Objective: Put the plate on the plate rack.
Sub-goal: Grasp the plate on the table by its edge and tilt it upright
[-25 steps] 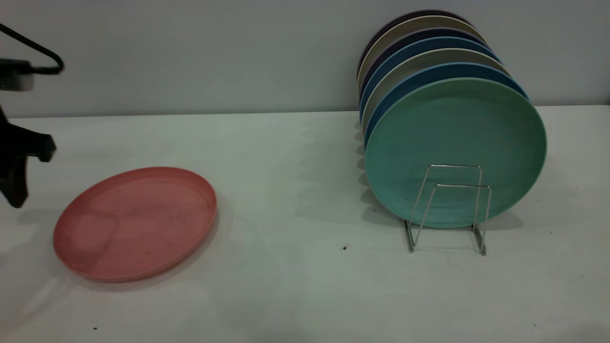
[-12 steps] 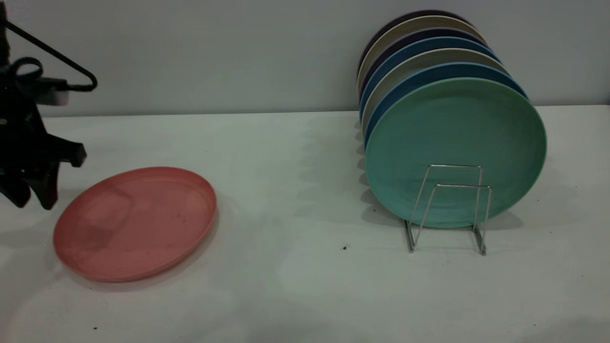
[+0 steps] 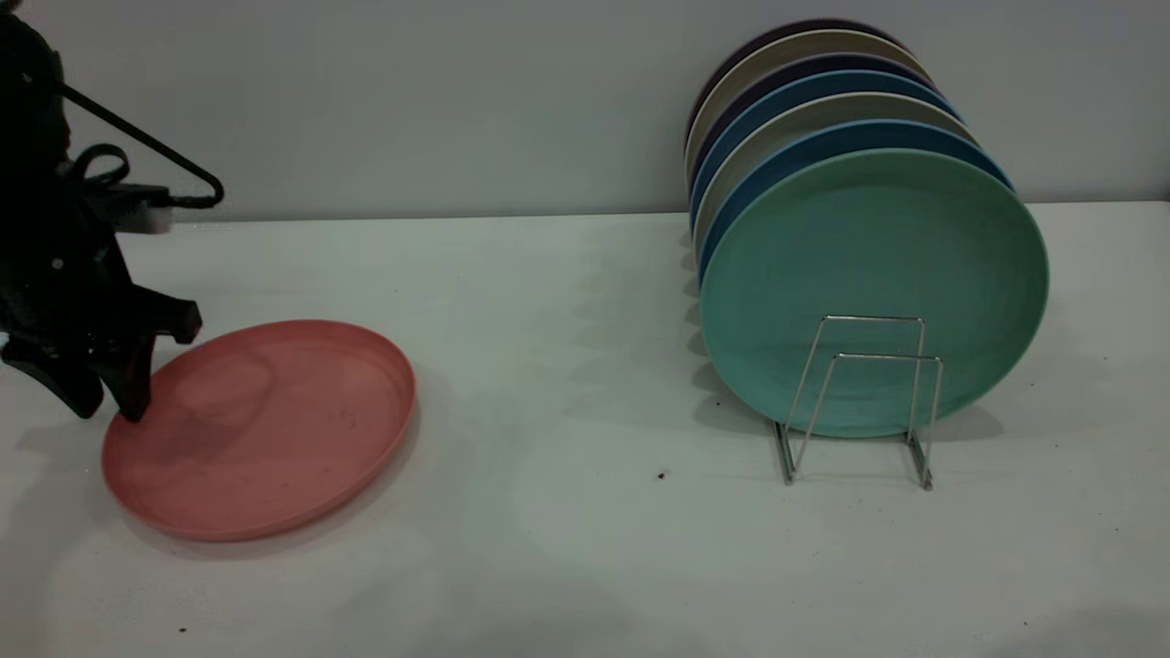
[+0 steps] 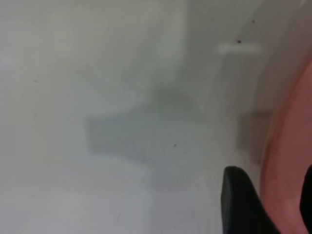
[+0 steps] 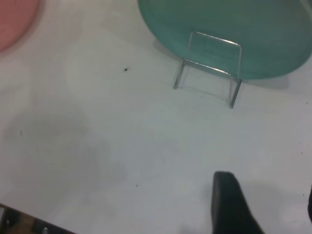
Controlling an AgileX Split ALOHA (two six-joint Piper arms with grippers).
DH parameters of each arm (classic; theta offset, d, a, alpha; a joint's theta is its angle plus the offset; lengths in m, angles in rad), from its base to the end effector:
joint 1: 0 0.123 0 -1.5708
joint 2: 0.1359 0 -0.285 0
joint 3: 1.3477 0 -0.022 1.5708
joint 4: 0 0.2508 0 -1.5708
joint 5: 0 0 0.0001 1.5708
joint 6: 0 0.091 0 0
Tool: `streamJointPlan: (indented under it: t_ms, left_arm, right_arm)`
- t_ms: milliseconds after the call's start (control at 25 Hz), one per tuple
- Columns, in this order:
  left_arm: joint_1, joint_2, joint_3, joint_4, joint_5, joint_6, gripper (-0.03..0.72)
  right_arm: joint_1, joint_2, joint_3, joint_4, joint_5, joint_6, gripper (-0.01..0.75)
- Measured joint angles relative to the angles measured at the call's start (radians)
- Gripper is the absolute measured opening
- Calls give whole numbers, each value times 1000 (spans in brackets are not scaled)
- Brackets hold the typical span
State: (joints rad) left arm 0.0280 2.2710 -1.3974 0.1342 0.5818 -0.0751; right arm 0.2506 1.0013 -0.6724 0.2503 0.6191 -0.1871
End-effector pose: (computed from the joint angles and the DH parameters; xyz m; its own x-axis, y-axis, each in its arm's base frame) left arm 0.4224 0.0185 0.0632 -0.9792 0.0097 -0.2024 -0.0066 0.9968 0.0795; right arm 0.1795 0.0595 0.2755 -0.7312 -0.1686 -0.6610 -0.3245 0.9383 0.1196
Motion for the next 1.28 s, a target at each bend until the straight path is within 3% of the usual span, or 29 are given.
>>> streamJointPlan:
  t_ms: [320,600,960,1280]
  left_arm:
    - [0,60,-26,-4,-29,11,323]
    - [0,63,-26,-6,-96,32,77]
    - [-1,62,-28,-9,-173,85,66]
    - [-45,-42,-28,-12,-93,340,32]
  right_arm:
    - [0,2,0,0,-3,0,402]
    - [0,2,0,0,-3,0,402]
    - [0,2,0,0,-3,-4,402]
    - [0,4,-1,86,4,-110,402]
